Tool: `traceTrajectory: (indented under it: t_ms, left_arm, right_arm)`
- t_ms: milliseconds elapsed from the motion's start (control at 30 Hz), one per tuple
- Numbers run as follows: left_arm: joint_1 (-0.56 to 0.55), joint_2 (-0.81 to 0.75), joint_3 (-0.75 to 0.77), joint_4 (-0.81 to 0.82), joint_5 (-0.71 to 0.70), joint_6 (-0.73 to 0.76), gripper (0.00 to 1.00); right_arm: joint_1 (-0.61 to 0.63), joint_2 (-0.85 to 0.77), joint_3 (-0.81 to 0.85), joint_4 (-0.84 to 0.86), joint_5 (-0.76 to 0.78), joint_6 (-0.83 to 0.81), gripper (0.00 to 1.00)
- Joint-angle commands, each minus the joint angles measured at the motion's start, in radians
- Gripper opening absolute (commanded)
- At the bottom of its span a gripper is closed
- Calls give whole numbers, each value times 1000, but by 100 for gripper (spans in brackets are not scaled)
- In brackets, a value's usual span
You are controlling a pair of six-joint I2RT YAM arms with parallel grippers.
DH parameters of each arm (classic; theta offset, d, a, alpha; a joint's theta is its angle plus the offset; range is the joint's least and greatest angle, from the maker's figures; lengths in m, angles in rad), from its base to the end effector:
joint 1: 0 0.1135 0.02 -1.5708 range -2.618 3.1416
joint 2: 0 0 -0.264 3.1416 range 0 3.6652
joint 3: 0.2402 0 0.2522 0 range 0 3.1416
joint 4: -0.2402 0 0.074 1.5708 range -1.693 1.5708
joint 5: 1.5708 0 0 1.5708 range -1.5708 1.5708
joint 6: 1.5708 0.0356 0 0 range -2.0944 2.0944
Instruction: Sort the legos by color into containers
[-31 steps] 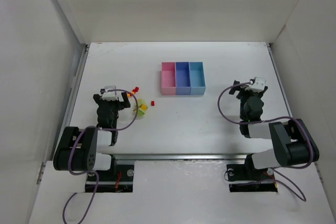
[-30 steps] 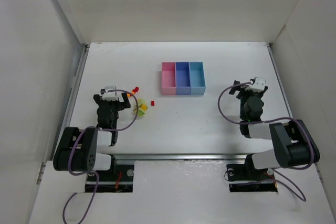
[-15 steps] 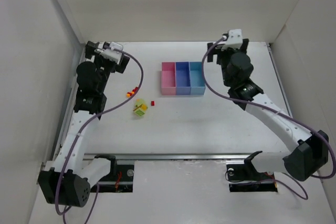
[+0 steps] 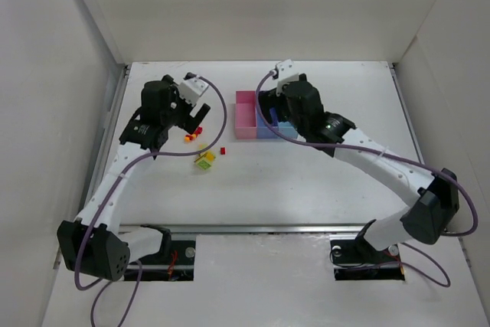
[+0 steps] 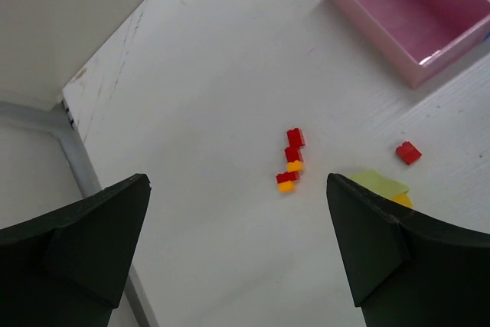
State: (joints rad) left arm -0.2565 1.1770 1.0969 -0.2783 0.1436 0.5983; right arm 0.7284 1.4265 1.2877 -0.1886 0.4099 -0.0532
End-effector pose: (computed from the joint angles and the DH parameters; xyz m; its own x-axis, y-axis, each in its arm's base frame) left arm 0.2598 -0.0734 0.3592 -0.0659 0.5936 -0.8021 0.5057 0.7128 0.4860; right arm 0.2586 0.2117 0.3660 -0.2221 -0.2635 -0.9387 -0.3412 0.9229 -0.1783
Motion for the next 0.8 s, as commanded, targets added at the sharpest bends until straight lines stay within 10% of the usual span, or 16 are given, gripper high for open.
traceTrajectory:
  t_ms: [0, 333, 767]
  left_arm:
    - [33, -57, 25, 57, -126, -119, 100]
    - [78, -207, -37, 2, -490, -598, 100]
    - [111, -387, -141, 41, -518, -566, 100]
  right_arm:
    - [42, 55, 84, -141, -43, 175, 99]
    - [189, 320, 212, -178, -169, 472, 54]
    - [207, 649, 418, -272, -102, 624, 60]
